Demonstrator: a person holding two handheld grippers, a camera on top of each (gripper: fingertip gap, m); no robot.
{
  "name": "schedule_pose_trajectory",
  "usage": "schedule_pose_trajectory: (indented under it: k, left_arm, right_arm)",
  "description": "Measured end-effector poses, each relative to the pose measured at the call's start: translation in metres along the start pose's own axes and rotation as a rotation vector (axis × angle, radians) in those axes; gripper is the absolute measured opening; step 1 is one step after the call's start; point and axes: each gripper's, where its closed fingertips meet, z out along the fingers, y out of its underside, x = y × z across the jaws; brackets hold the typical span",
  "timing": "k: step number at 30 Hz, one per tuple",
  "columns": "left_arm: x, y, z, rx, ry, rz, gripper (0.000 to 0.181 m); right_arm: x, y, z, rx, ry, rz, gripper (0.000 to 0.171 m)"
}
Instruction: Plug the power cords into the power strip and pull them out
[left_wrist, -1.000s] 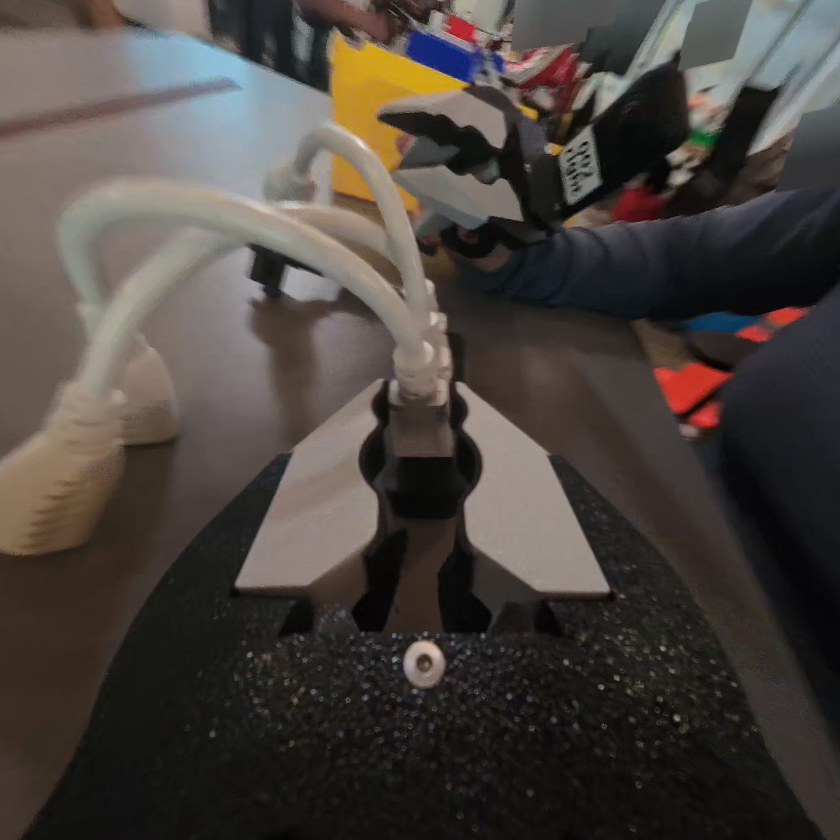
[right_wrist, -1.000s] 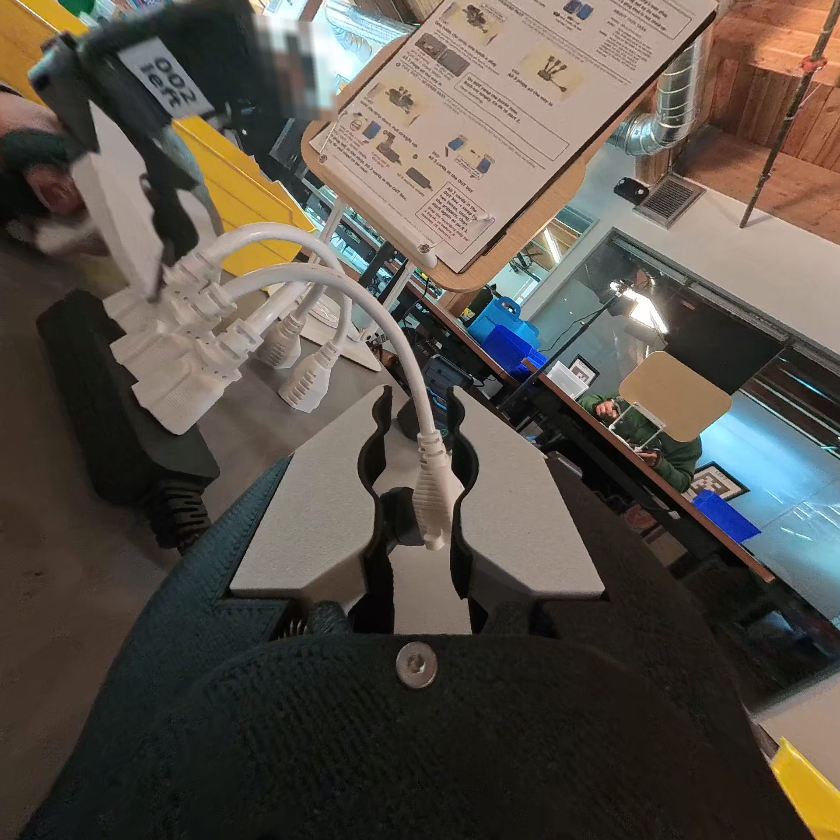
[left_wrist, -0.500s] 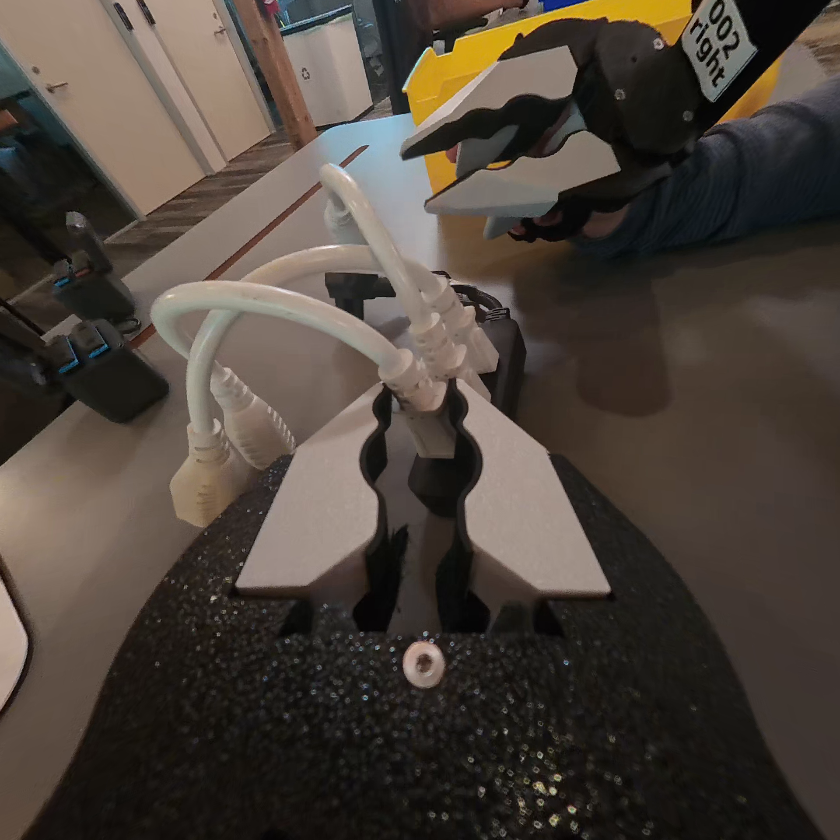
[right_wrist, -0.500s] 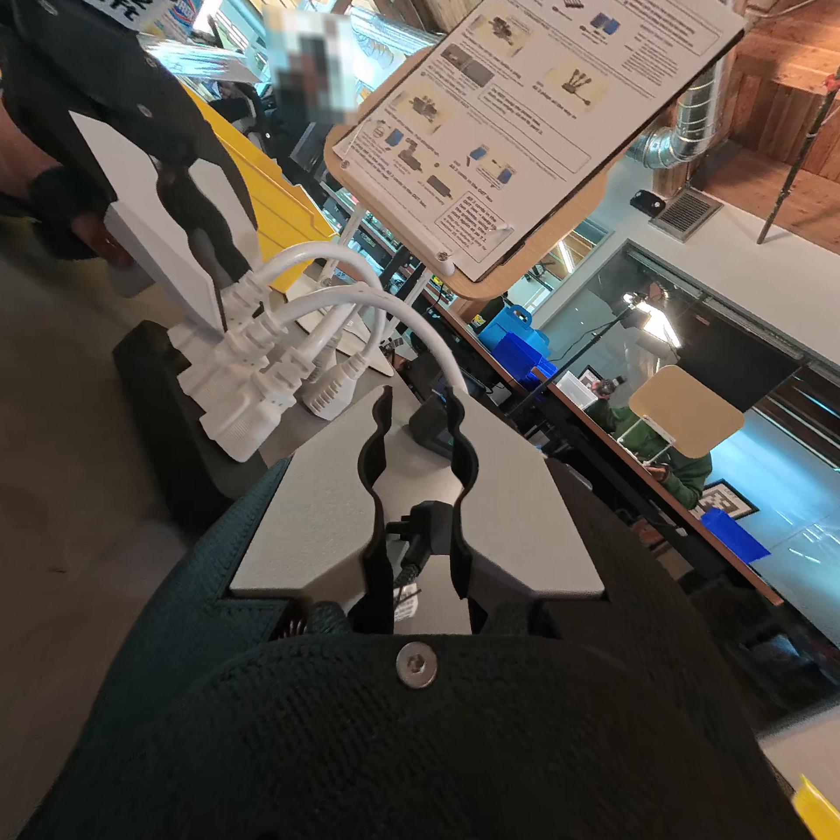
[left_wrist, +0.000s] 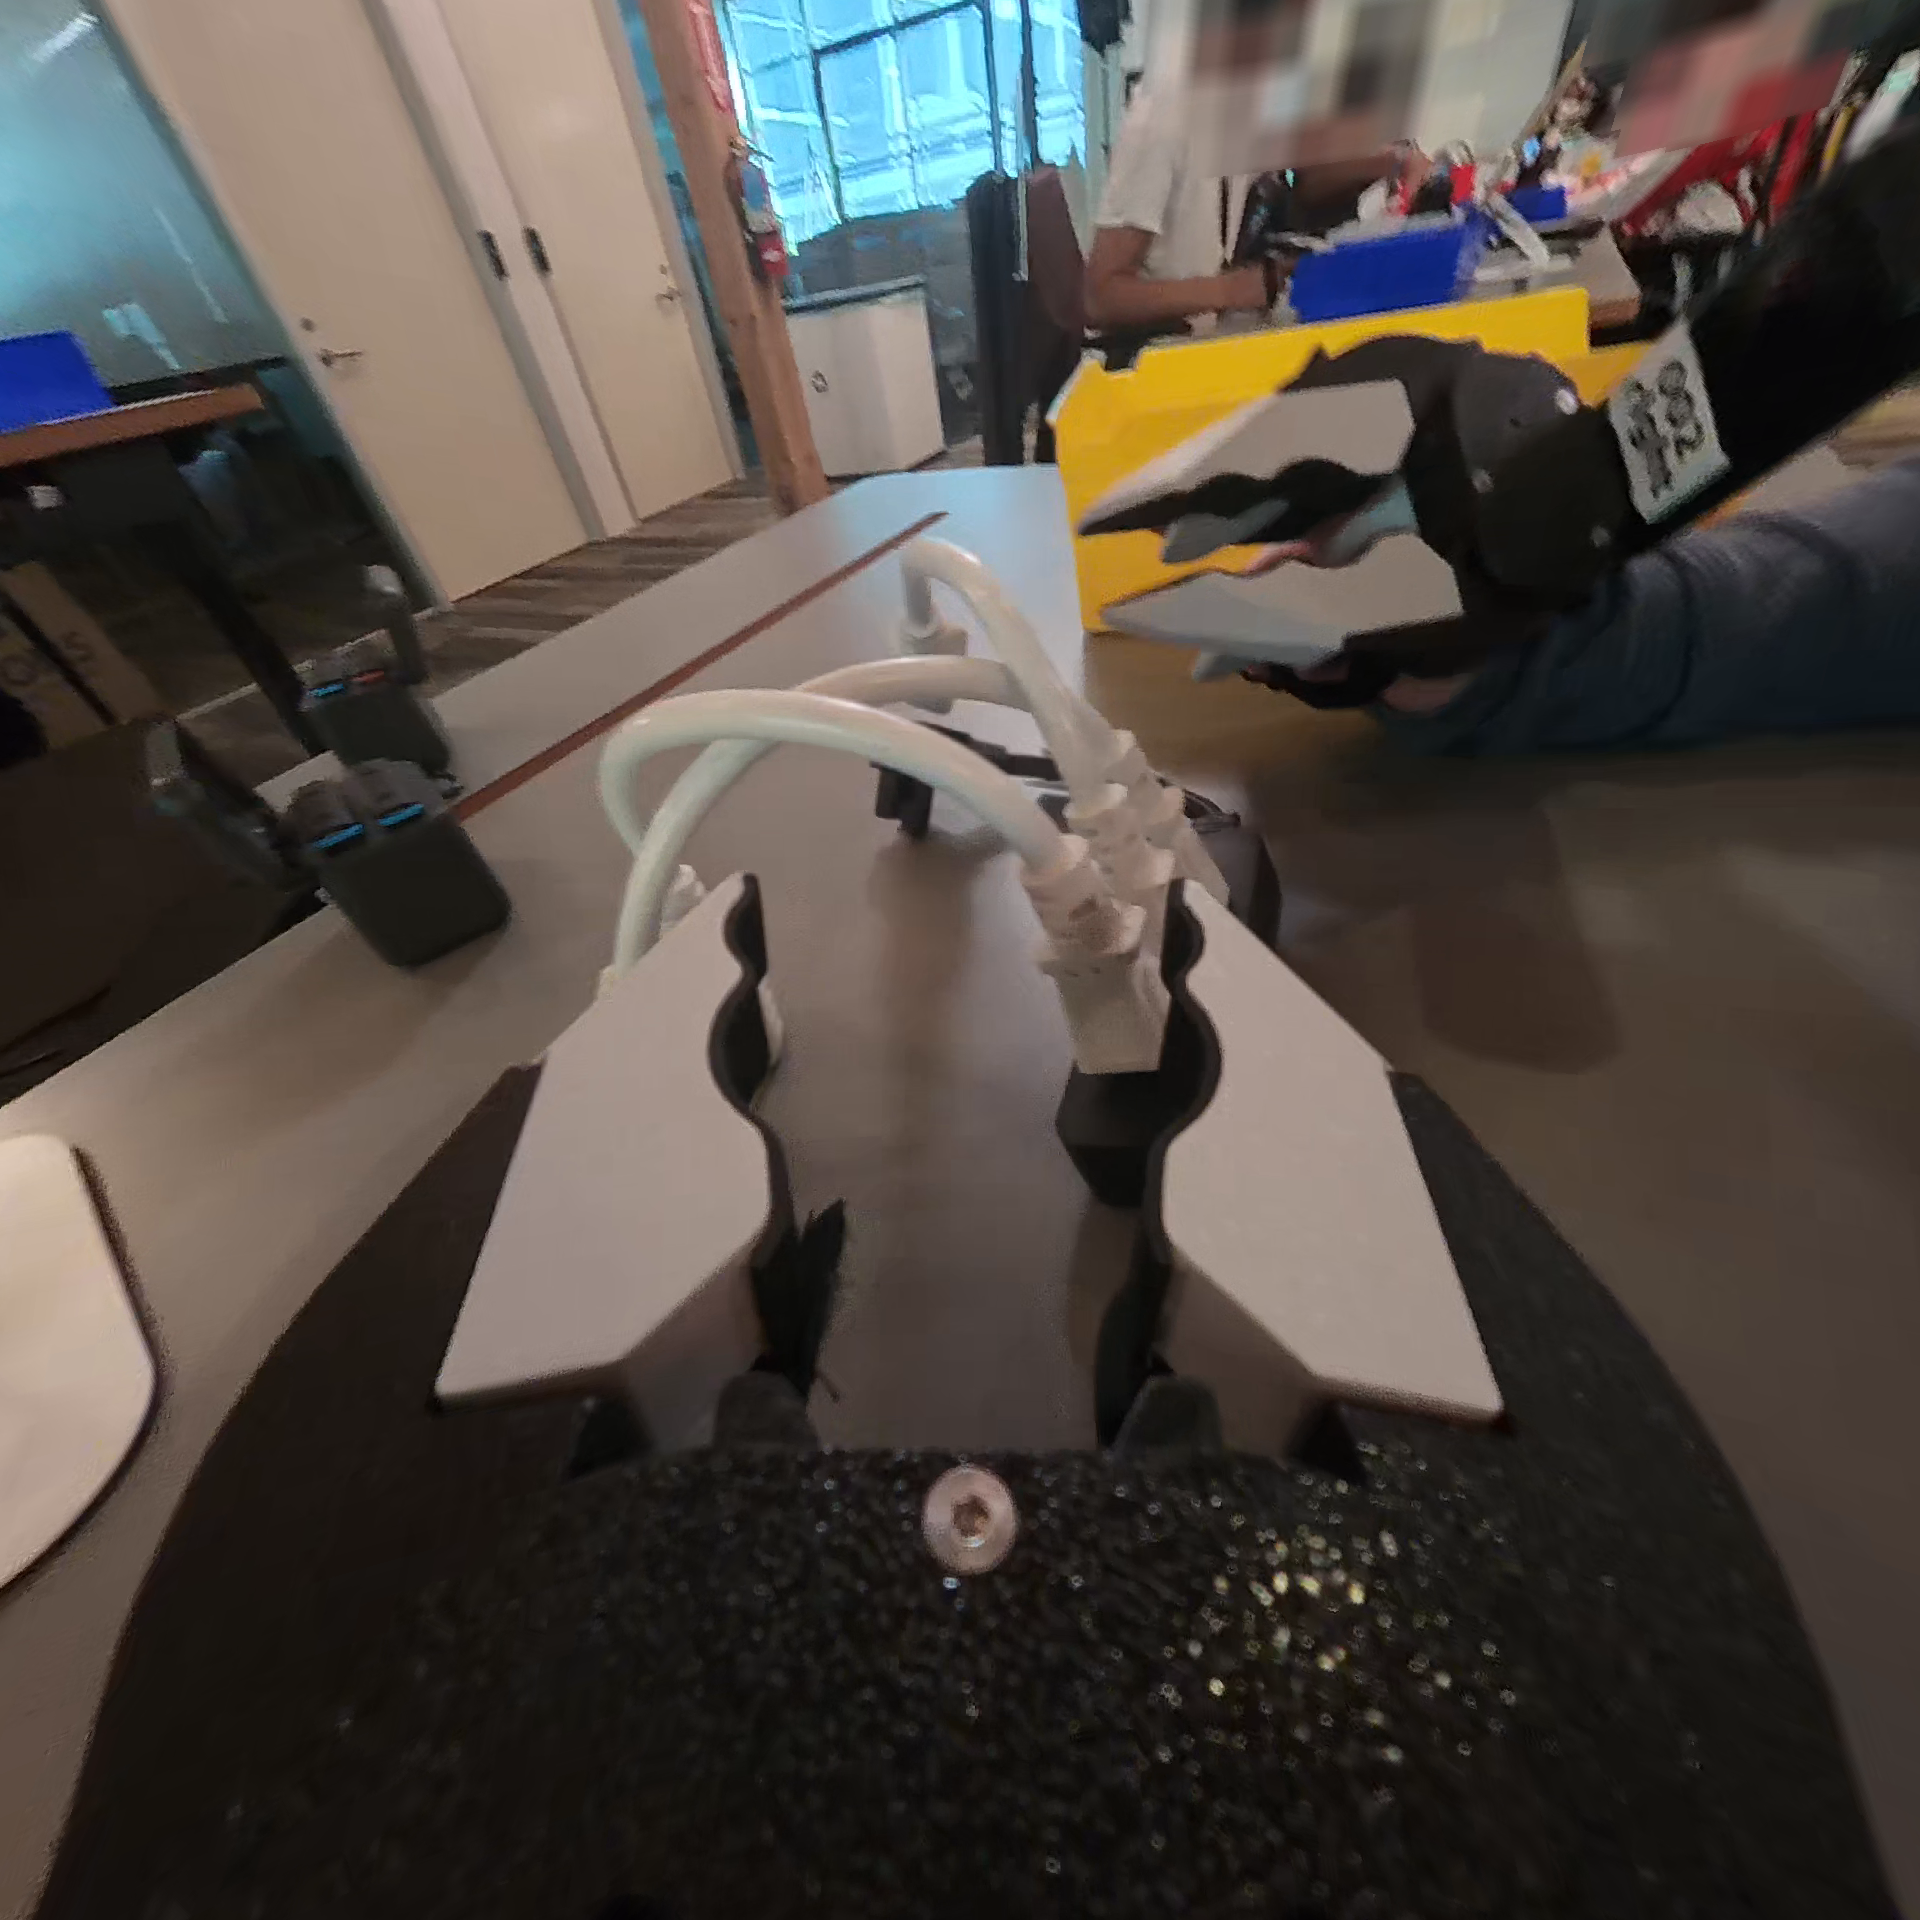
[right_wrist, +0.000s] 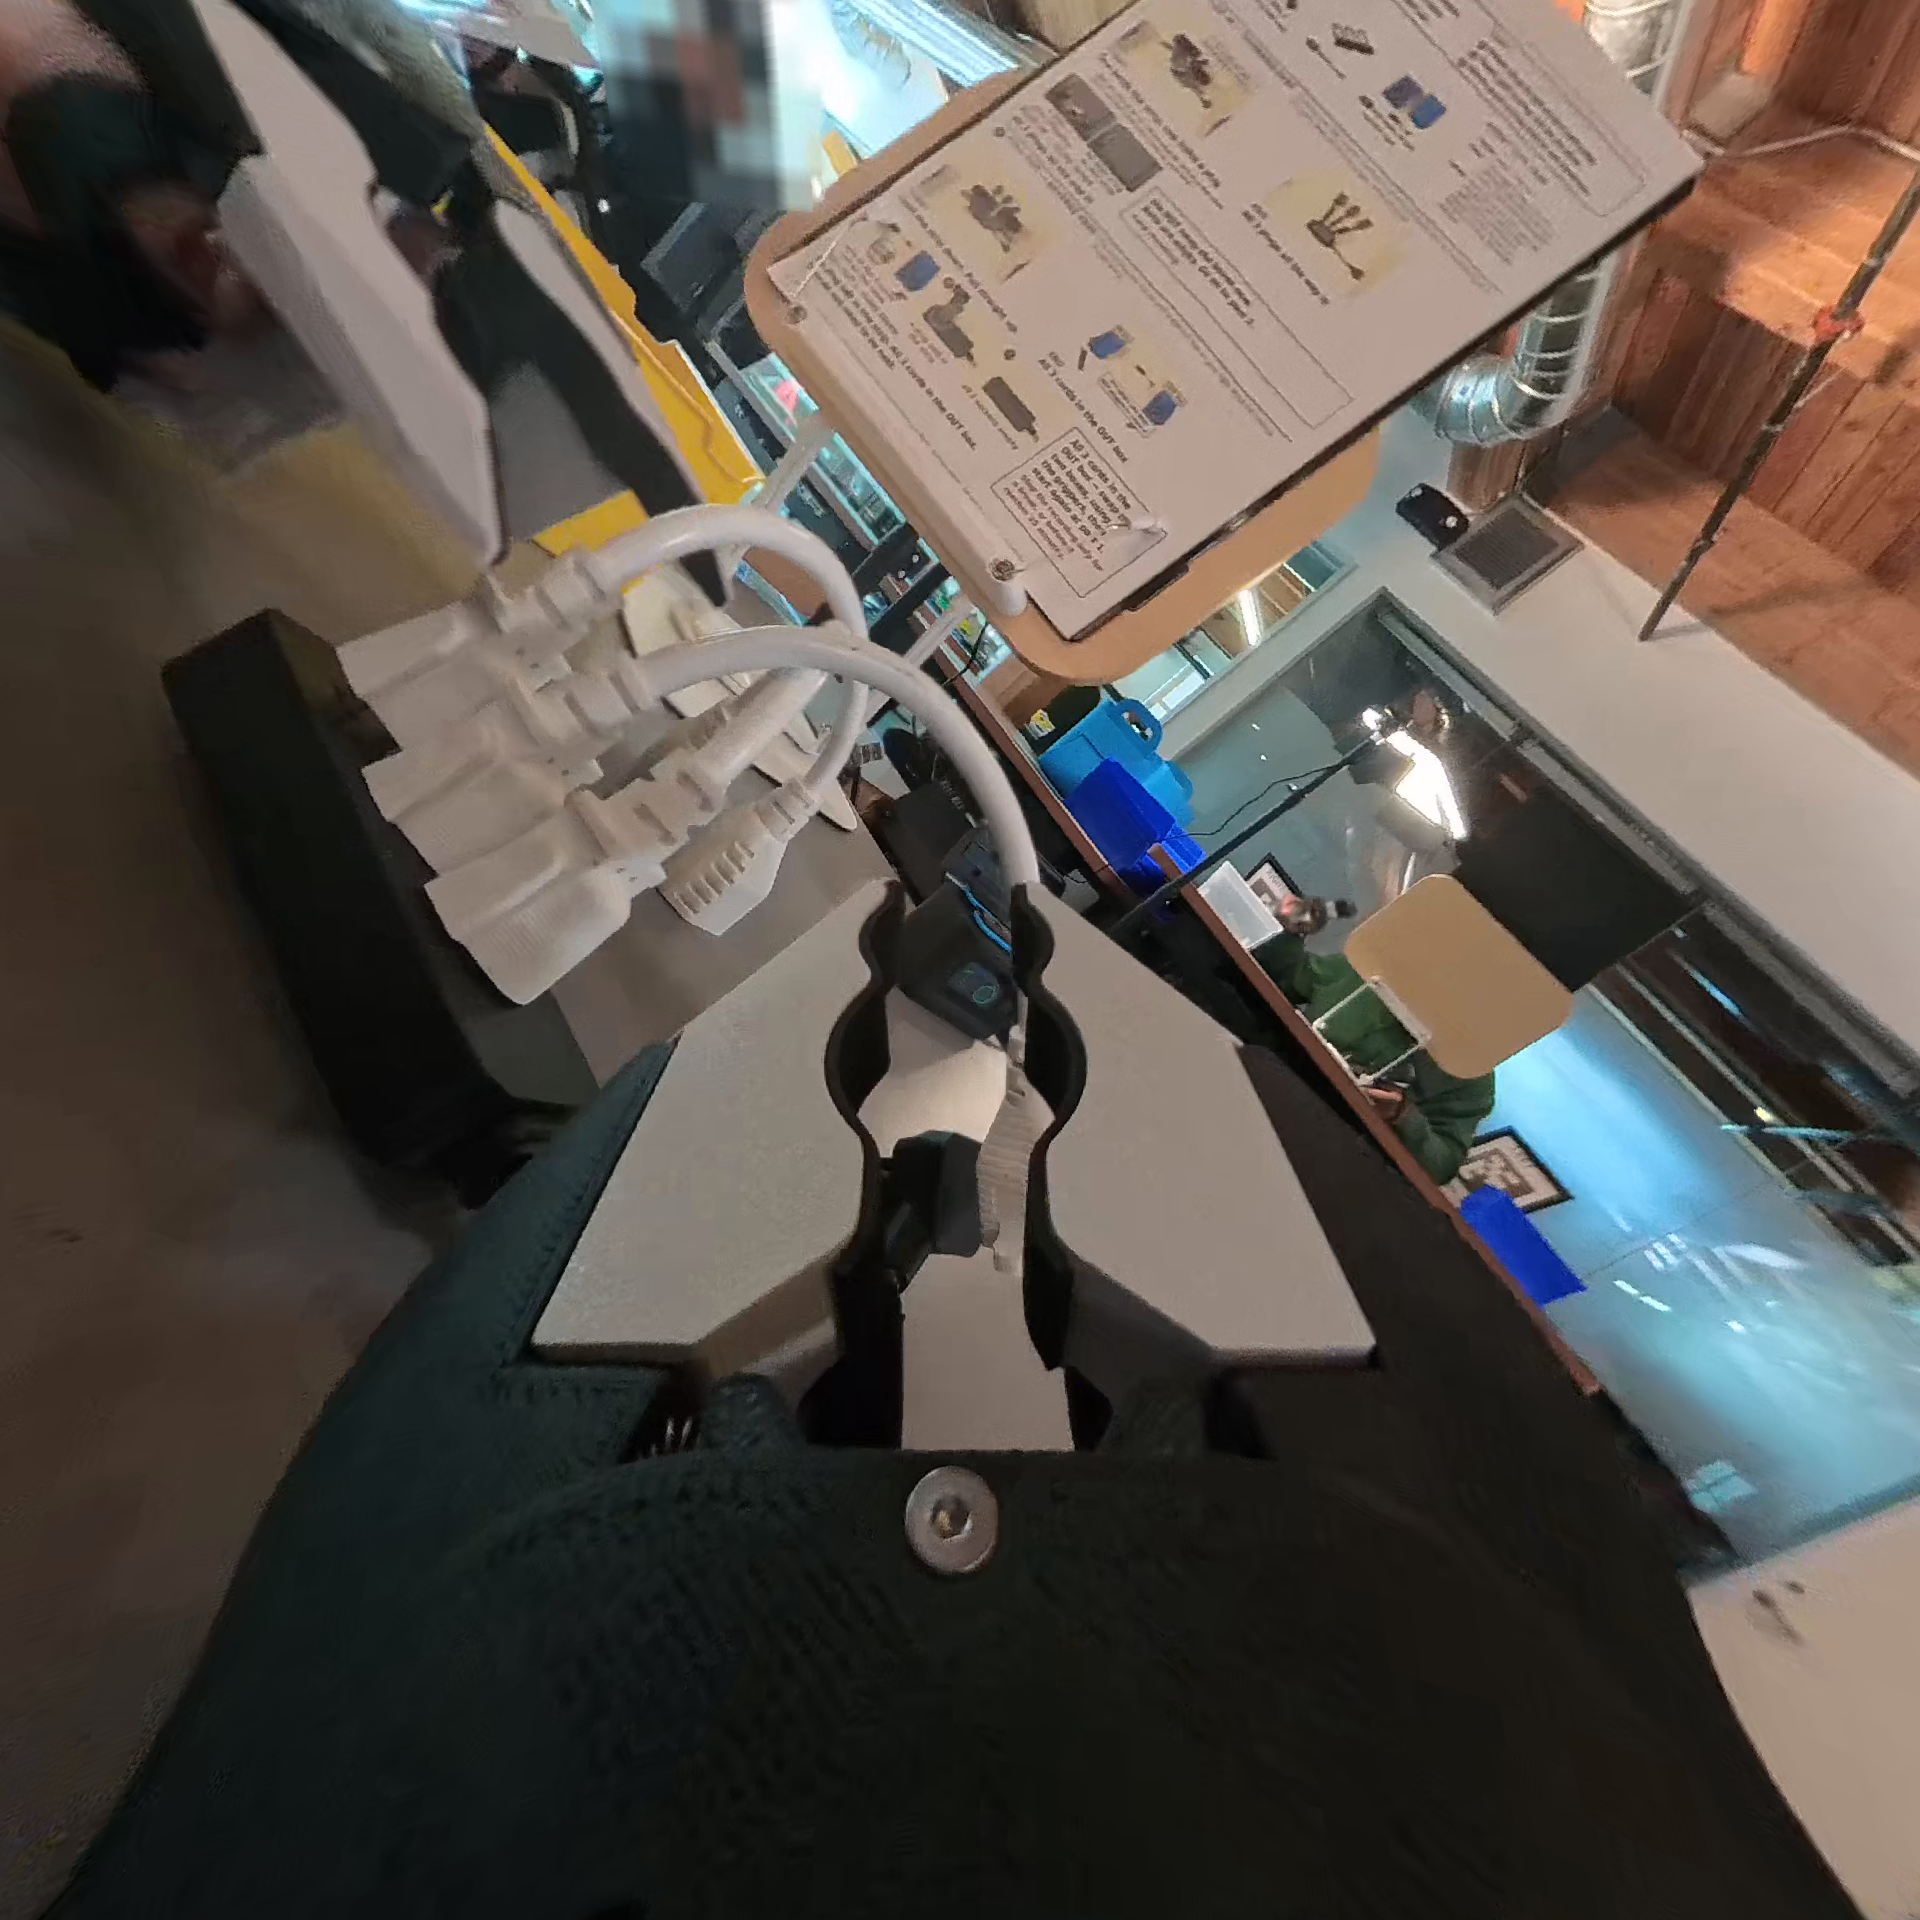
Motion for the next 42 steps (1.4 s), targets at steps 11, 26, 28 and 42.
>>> schedule_pose_trajectory:
  k: [11, 26, 28, 42]
  left_arm:
    - [-0.031, 0.009, -0.008, -0.006, -0.072, -0.165, 0.085]
    - [-0.036, 0.015, -0.006, -0.047, -0.112, -0.150, 0.099]
    - [-0.036, 0.016, -0.005, -0.054, -0.115, -0.151, 0.098]
    - [-0.066, 0.042, -0.014, -0.222, -0.329, -0.103, 0.084]
  right_arm:
    - [-0.004, 0.001, 0.001, -0.013, -0.008, -0.044, 0.017]
    - [-0.005, 0.001, 0.002, -0.017, -0.009, -0.053, 0.016]
    - [-0.006, 0.002, 0.002, -0.017, -0.010, -0.055, 0.016]
    - [-0.011, 0.004, 0.003, -0.027, -0.036, -0.059, 0.017]
